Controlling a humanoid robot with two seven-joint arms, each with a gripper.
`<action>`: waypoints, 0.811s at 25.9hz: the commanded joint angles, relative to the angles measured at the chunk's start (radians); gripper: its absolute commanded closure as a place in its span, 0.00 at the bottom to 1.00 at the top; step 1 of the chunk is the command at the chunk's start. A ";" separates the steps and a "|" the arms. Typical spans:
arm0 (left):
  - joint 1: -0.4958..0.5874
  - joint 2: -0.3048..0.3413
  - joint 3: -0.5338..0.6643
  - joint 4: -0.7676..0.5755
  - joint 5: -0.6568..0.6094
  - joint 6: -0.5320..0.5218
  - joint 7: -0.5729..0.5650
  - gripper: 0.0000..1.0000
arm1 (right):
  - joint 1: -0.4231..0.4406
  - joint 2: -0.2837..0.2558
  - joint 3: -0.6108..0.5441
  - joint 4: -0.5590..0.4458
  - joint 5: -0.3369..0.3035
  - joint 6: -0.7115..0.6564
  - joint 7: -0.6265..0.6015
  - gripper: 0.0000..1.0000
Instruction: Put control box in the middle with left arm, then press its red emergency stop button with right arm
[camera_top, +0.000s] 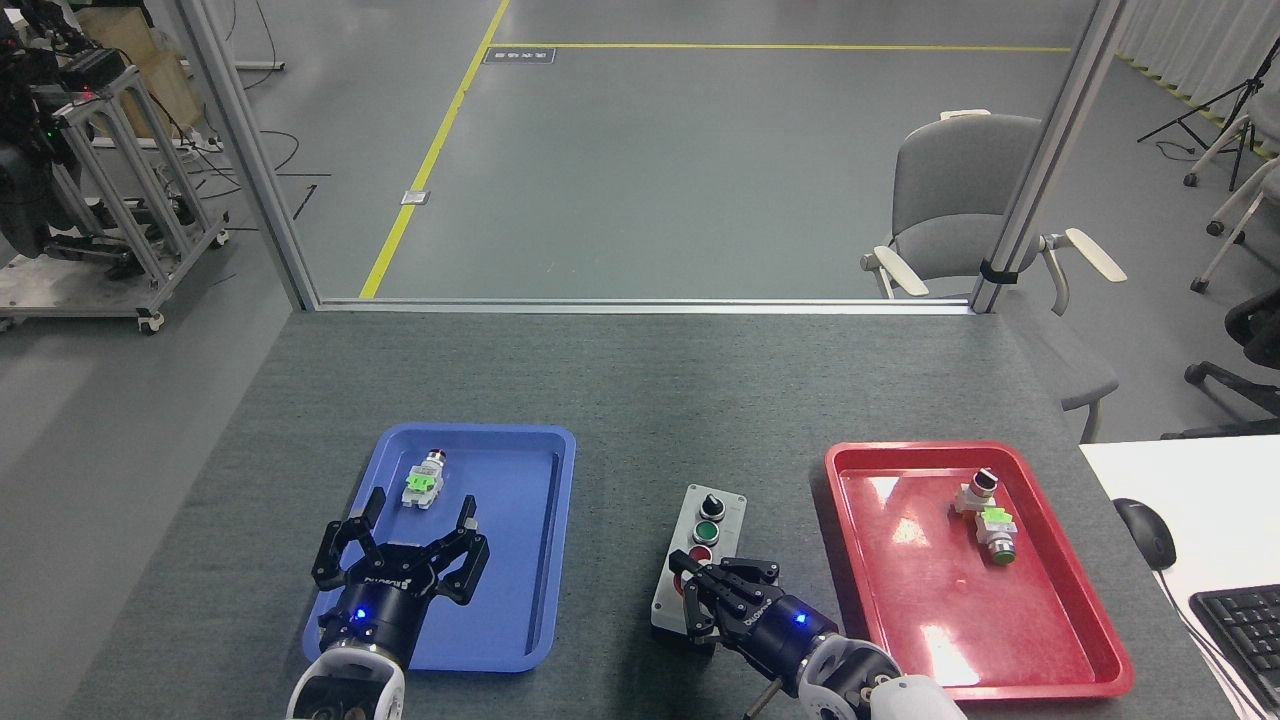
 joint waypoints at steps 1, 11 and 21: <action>0.012 -0.005 0.004 -0.016 0.000 0.048 0.003 0.00 | 0.002 0.003 0.004 0.035 0.000 0.001 0.024 1.00; 0.024 -0.002 0.004 -0.033 0.002 0.097 0.037 0.00 | -0.047 0.006 -0.029 0.002 -0.023 0.050 0.010 0.01; 0.026 0.002 0.004 -0.048 0.002 0.091 0.037 0.00 | -0.064 -0.024 -0.344 -0.050 -0.030 0.159 -0.073 0.00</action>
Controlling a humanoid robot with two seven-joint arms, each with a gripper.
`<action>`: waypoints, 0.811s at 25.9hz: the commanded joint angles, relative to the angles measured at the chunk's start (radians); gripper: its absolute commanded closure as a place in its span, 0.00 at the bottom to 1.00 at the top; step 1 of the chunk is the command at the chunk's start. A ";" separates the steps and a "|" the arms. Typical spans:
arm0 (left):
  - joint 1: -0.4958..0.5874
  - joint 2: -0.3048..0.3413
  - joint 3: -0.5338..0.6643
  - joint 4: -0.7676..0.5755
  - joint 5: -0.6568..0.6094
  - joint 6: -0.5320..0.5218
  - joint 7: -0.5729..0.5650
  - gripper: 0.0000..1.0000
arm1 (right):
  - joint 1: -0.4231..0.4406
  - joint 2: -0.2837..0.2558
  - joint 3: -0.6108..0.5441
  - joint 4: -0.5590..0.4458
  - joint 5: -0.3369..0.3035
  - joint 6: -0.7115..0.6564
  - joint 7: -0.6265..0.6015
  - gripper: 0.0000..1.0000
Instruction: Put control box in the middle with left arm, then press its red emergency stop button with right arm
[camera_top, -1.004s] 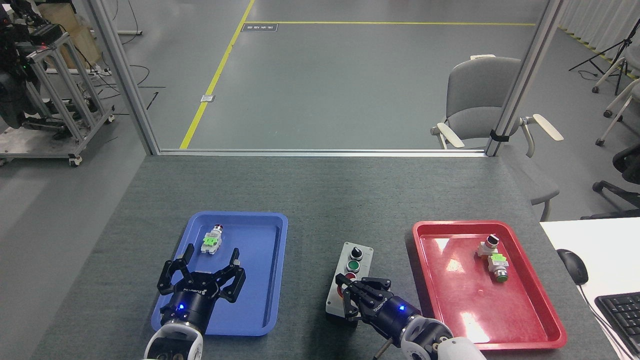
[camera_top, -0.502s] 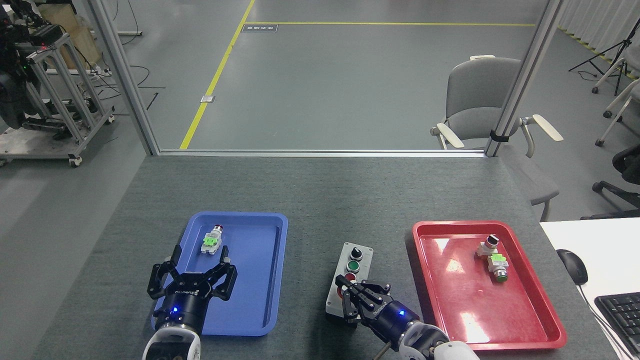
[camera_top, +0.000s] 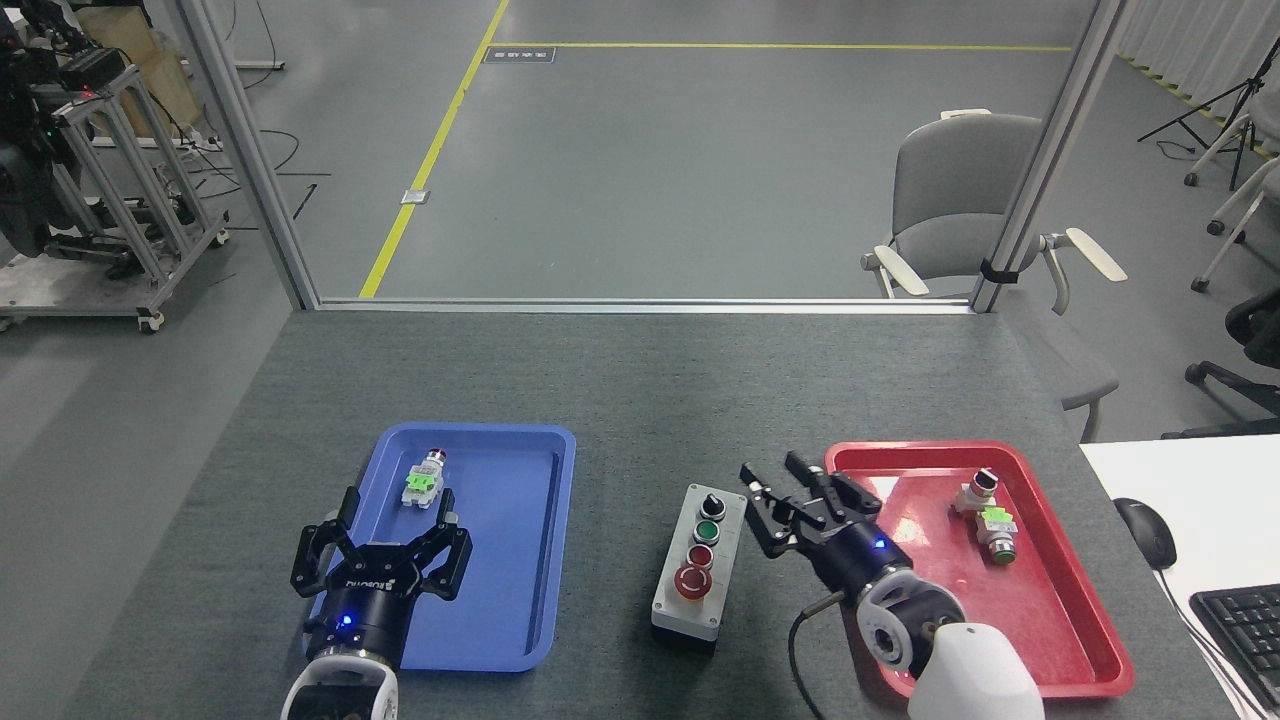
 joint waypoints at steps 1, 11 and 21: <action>0.001 -0.002 0.000 -0.001 0.001 0.000 -0.002 0.00 | 0.001 -0.025 -0.097 -0.005 0.007 0.100 -0.101 0.00; 0.001 0.000 -0.002 0.000 0.001 -0.007 -0.002 0.00 | 0.041 -0.062 -0.123 -0.014 0.086 0.267 -0.242 0.00; 0.001 0.000 -0.002 -0.003 0.001 -0.009 -0.002 0.00 | 0.074 -0.063 -0.132 -0.019 0.090 0.269 -0.249 0.00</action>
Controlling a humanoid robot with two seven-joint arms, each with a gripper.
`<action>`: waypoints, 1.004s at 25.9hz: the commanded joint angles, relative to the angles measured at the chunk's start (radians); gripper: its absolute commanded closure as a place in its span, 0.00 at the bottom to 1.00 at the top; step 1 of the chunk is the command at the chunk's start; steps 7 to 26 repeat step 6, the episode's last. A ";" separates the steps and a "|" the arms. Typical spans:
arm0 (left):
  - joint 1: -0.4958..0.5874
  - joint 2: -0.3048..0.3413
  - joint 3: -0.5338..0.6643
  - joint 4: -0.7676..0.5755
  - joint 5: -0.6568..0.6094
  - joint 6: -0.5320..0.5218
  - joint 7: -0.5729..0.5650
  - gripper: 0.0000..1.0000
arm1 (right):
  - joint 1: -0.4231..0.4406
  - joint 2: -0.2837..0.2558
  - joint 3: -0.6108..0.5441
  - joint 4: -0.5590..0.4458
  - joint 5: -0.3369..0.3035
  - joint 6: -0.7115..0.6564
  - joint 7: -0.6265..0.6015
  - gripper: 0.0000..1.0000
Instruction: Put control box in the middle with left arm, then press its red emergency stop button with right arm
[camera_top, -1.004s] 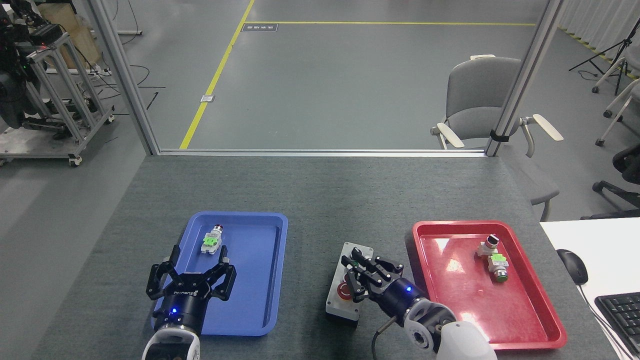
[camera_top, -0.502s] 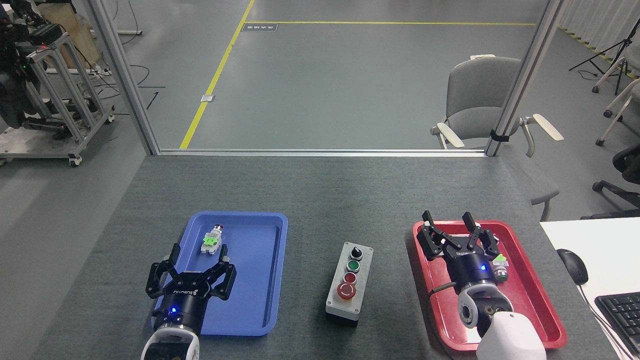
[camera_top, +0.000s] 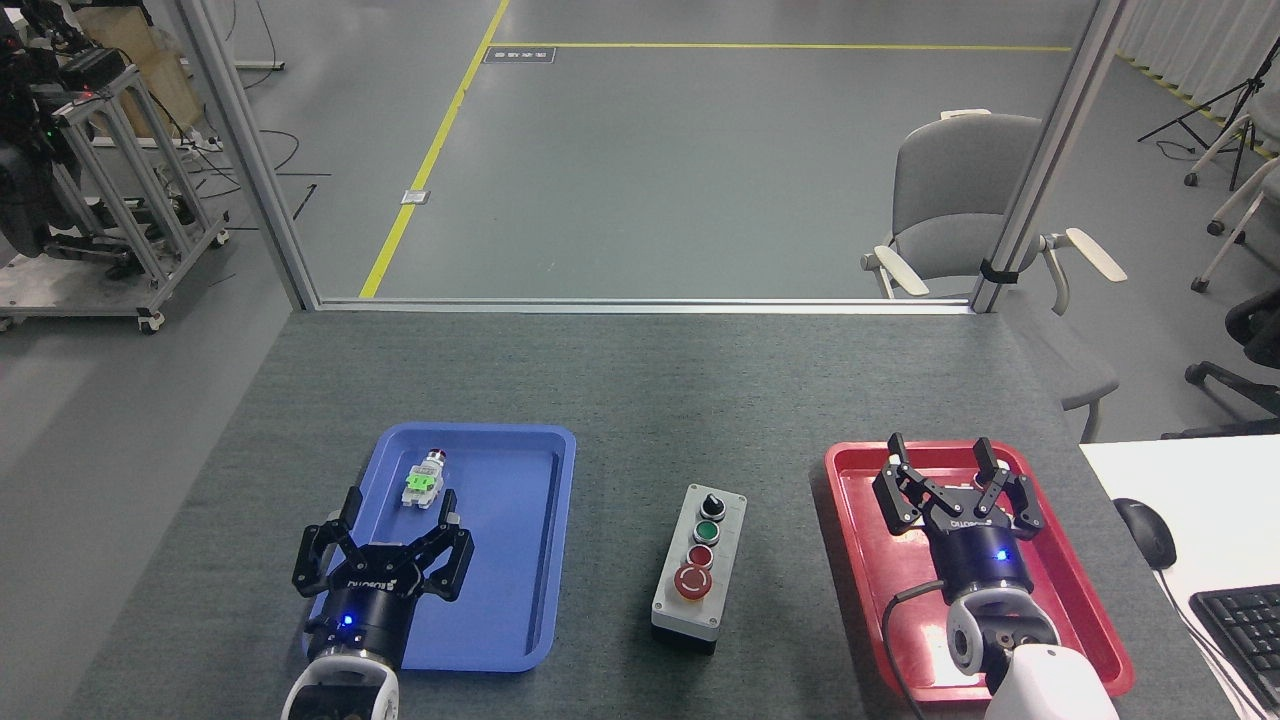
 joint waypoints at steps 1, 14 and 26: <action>0.000 0.000 0.000 -0.001 0.000 0.001 0.000 0.00 | 0.012 0.000 -0.002 0.000 0.000 0.001 -0.004 0.00; 0.000 0.000 0.000 -0.001 0.000 0.001 0.000 0.00 | 0.015 0.000 -0.001 0.000 0.000 -0.002 -0.004 0.00; 0.000 0.000 0.000 -0.001 0.000 0.001 0.000 0.00 | 0.015 0.000 -0.001 0.000 0.000 -0.002 -0.004 0.00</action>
